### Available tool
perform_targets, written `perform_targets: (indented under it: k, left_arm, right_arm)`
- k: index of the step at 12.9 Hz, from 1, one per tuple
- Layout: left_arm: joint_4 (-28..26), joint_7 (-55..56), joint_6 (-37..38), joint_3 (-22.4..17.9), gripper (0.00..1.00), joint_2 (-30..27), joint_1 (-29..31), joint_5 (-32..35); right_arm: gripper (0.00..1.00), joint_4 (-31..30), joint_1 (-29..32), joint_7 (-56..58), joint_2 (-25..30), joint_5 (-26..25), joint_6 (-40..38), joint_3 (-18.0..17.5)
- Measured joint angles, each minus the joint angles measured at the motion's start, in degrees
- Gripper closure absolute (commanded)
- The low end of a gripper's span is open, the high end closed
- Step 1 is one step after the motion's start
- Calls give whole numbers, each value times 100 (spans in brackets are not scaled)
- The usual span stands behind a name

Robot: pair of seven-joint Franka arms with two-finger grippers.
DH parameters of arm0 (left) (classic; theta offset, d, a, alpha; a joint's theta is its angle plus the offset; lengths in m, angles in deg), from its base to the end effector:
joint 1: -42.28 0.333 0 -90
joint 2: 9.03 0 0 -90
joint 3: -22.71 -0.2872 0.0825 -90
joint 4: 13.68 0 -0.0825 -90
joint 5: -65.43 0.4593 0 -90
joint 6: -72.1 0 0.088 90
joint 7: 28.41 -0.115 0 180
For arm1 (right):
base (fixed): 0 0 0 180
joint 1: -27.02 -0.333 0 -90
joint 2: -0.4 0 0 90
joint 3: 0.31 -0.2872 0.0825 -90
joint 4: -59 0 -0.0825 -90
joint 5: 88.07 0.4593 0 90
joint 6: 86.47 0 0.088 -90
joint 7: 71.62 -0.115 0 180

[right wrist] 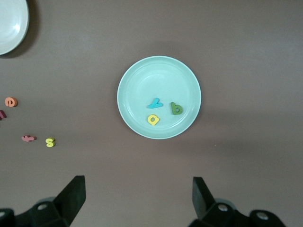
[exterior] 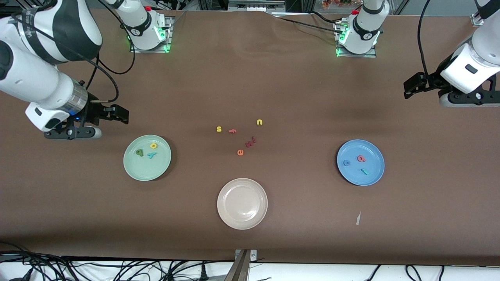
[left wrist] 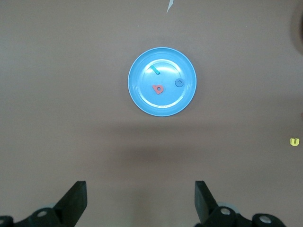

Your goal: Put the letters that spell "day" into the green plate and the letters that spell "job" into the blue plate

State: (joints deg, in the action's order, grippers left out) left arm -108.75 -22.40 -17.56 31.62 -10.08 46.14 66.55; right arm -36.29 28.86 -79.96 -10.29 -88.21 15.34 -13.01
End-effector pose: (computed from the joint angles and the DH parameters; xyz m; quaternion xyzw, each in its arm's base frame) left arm 0.6180 -0.0529 0.5503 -0.9992 -0.0081 0.0369 0.0148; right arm 0.6667 0.1209 0.4346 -0.9990 -0.0211 0.0368 0.0133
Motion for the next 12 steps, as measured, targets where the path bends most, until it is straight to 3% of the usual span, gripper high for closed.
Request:
perform_targets:
  k: [5,12]
  left_arm:
    - [1,-5,16,0,0,1,2,0]
    - [1,-8,26,0,0,1,2,0]
  right_arm:
    - [0,501,-3,0,36,1,-547,-7]
    - [0,522,-4,0,45,0,-669,-7]
